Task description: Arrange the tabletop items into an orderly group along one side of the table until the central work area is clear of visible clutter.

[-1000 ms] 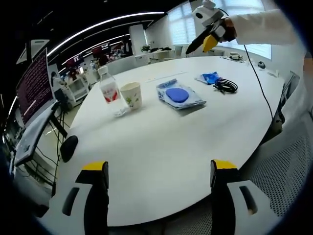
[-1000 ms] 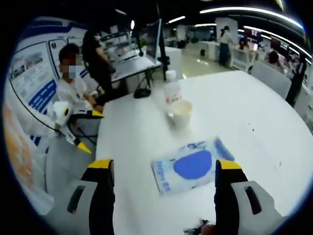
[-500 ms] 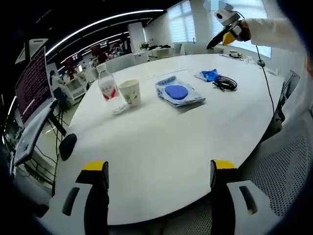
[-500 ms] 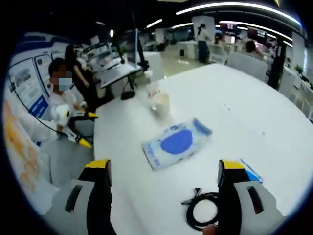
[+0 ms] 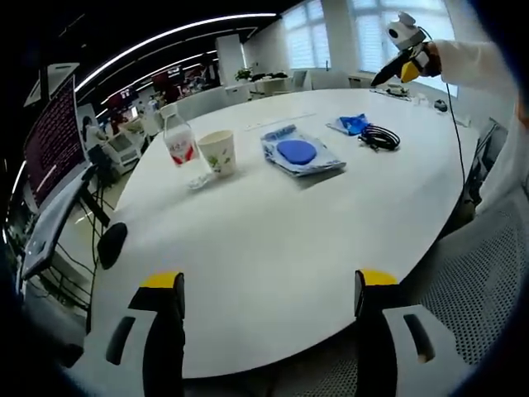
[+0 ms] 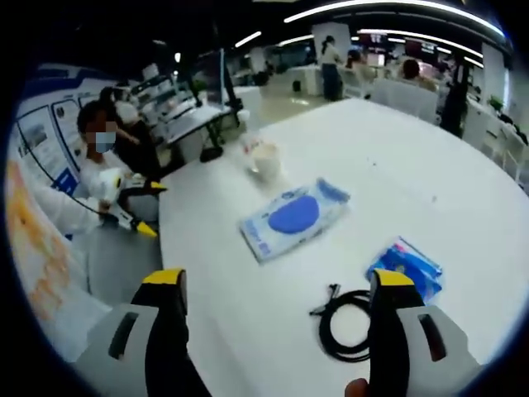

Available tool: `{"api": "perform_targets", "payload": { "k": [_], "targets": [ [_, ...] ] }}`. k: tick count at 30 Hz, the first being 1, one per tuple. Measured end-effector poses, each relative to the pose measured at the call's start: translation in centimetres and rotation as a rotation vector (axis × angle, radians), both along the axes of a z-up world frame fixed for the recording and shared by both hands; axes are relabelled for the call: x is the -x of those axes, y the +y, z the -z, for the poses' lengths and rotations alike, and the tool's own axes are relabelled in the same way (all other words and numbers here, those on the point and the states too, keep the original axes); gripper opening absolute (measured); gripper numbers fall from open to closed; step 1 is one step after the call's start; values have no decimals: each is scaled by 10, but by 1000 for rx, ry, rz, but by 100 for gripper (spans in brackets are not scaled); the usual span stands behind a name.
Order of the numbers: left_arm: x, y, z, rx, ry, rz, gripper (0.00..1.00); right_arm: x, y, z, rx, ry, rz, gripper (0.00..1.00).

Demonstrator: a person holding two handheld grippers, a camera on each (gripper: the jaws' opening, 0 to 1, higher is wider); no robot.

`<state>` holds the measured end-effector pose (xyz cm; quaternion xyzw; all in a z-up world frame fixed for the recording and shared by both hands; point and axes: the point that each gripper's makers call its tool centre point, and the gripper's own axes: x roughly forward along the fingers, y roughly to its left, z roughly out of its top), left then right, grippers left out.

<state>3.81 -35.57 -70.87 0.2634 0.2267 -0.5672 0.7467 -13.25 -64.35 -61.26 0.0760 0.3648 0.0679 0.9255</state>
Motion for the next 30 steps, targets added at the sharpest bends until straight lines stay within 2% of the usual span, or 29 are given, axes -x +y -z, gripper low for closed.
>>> {"api": "perform_targets", "payload": {
  "k": [16, 18, 20, 21, 23, 25, 26, 27, 28, 30],
  "targets": [
    [-2, -1, -2, 14, 3, -4, 84, 6, 2, 12, -18, 1, 35, 90],
    [5, -4, -3, 21, 49, 14, 86, 6, -2, 10, -17, -2, 35, 90],
    [19, -8, -4, 29, 106, 66, 85, 6, -5, 8, -4, 8, 23, 90],
    [23, -10, -4, 25, 115, 81, 84, 6, -8, 7, 11, 14, 15, 90],
    [29, -19, -6, 8, 162, 76, 81, 5, -15, 1, 43, 15, 5, 89],
    [40, -41, -16, 70, 300, 31, 78, 0, -22, -4, 43, 7, 9, 88],
    [44, -58, -26, 129, 378, 1, 76, -2, -25, -6, 45, 3, 11, 88],
    [45, -69, -31, 158, 409, -12, 76, -7, -29, -9, 51, -1, 11, 88],
    [47, -78, -33, 166, 445, -28, 75, -10, -31, -10, 56, -2, 7, 87],
    [52, -90, -25, 83, 574, -104, 72, -19, -35, -14, 78, -4, -17, 87]
  ]
}}
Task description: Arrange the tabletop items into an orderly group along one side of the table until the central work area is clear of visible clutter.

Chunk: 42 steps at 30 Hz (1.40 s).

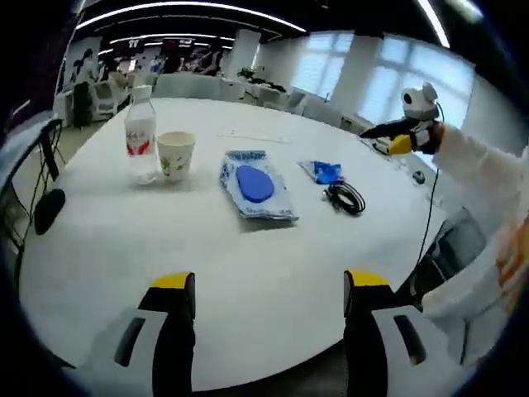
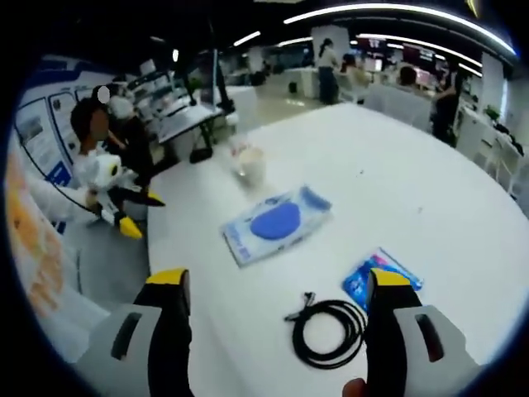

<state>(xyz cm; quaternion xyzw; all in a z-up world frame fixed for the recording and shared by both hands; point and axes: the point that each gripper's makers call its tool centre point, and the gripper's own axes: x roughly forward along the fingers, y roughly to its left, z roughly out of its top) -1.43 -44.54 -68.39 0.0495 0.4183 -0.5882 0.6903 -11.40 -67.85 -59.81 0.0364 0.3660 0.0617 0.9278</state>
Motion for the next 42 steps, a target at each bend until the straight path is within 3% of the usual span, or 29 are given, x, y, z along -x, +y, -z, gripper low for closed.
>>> {"api": "perform_targets", "payload": {
  "k": [2, 3, 5, 9, 11, 14, 22, 26, 31, 33, 37, 42],
  "targets": [
    [1, -19, -5, 54, 62, -26, 69, -8, -4, -4, 12, -2, -15, 86],
    [3, -32, -10, 87, 127, -67, 69, -12, -6, -5, 16, -3, -22, 86],
    [7, -45, -7, 63, 220, -100, 67, -19, -11, -6, 35, 7, -51, 82],
    [-2, -66, -4, 82, 281, -200, 63, -32, -18, -2, 72, 29, -124, 76],
    [-6, -76, -3, 112, 335, -264, 63, -39, -25, 2, 77, 36, -132, 73],
    [-5, -81, 8, 91, 415, -336, 60, -49, -31, 8, 69, 45, -145, 69],
    [-7, -90, 35, 32, 461, -405, 47, -90, -52, 48, 50, 91, -153, 56],
    [-17, -100, 35, 65, 515, -499, 45, -111, -58, 68, 41, 107, -142, 50],
    [-15, -117, 40, 44, 519, -504, 45, -140, -56, 83, 34, 95, -166, 46],
    [-16, -122, 44, 38, 521, -521, 45, -147, -56, 90, 38, 105, -181, 46],
    [-17, -123, 54, 20, 534, -565, 43, -154, -59, 116, 60, 190, -204, 44],
    [-18, -123, 65, 0, 549, -592, 43, -171, -61, 131, 66, 195, -215, 43]
  ]
}}
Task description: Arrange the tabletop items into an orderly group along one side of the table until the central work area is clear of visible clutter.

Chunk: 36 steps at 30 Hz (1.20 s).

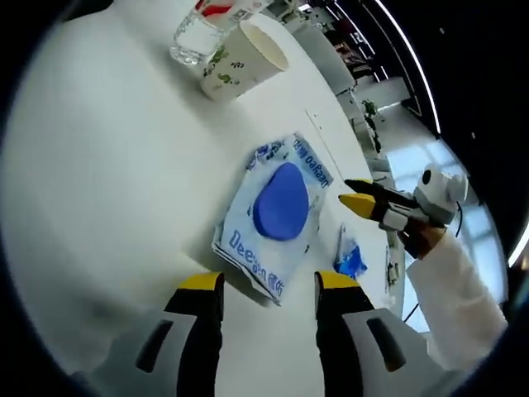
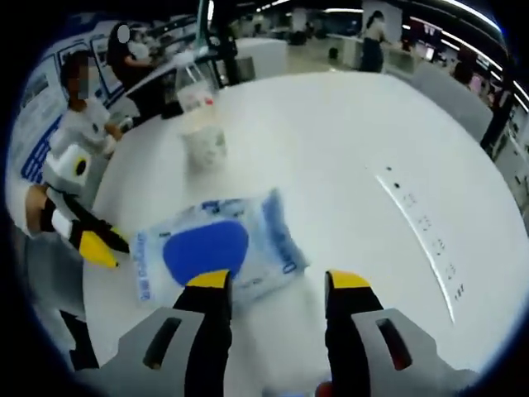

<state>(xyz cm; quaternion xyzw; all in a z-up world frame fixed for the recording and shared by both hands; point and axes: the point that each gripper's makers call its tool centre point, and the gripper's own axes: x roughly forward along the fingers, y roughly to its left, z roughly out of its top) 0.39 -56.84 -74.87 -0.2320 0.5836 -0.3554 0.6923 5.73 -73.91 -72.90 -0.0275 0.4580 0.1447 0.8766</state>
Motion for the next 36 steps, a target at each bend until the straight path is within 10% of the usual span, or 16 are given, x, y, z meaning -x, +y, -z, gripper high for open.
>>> {"api": "perform_targets", "payload": {
  "k": [20, 26, 36],
  "targets": [
    [6, 0, 20, -34, 14, 51, 2, -5, 6, 33, -66, 21, 48, 3],
    [-9, 13, 6, 12, -6, 33, 0, 20, 14, 18, -100, 19, 66, 0],
    [-44, 36, -45, 149, -97, -11, 0, 64, 35, -44, -288, -156, 249, 0]
  ]
}}
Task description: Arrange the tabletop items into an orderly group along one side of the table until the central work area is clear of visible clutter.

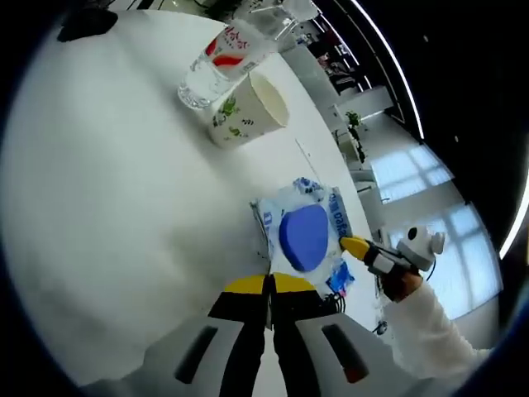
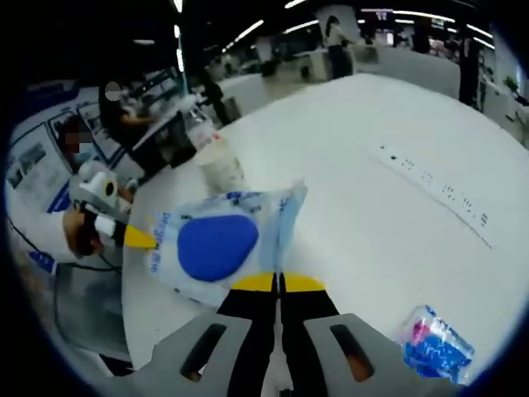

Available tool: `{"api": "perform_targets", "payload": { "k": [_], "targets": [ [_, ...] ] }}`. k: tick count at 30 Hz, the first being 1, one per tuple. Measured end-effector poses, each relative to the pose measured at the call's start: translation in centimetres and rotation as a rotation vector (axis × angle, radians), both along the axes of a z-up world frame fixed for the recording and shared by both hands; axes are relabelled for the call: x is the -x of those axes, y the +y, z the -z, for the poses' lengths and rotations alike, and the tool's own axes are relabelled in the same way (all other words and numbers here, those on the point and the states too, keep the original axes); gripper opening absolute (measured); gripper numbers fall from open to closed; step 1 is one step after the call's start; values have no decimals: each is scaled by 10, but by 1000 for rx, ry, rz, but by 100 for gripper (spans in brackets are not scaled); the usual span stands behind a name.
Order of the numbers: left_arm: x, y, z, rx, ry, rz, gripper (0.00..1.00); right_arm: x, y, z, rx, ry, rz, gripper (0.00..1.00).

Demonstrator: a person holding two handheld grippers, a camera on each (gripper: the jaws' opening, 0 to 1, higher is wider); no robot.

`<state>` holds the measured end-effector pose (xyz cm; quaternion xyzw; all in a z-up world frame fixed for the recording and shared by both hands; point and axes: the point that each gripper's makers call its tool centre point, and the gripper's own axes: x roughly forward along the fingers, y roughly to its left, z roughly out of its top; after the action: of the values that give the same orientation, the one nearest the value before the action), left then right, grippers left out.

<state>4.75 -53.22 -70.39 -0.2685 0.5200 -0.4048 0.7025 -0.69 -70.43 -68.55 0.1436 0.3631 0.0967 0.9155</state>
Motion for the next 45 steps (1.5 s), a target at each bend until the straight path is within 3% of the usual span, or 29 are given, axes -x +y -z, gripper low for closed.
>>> {"api": "perform_targets", "payload": {
  "k": [2, 6, 8, 11, 13, 19, 22, 28, 32, 38, 45],
  "targets": [
    [-3, -1, -14, 10, -93, 52, 0, 11, 6, -15, -56, -39, 66, 0],
    [-5, -3, -38, 42, -154, 98, 0, 37, 18, -34, -112, -73, 153, 0],
    [-4, -3, -49, 36, -217, 146, 0, 51, 28, -40, -108, -79, 157, 0],
    [-2, -6, -60, 1, -304, 205, 0, 68, 42, -54, -176, -122, 260, 0],
    [-1, -9, -68, -12, -360, 244, 0, 78, 50, -55, -181, -123, 279, 0],
    [0, -24, -83, -6, -414, 281, 0, 101, 67, -54, -294, -158, 444, 0],
    [6, -31, -84, -20, -437, 327, 0, 110, 67, -51, -298, -161, 495, 0],
    [4, -43, -84, -43, -466, 356, 0, 109, 53, -57, -324, -189, 549, 0],
    [-3, -49, -80, -68, -476, 350, 0, 101, 48, -55, -282, -179, 537, 0],
    [-19, -54, -64, -137, -475, 287, 0, 85, 39, -47, -274, -180, 559, 0],
    [-39, -64, -43, -205, -504, 287, 0, 65, 33, -28, -275, -157, 588, 0]
  ]
}}
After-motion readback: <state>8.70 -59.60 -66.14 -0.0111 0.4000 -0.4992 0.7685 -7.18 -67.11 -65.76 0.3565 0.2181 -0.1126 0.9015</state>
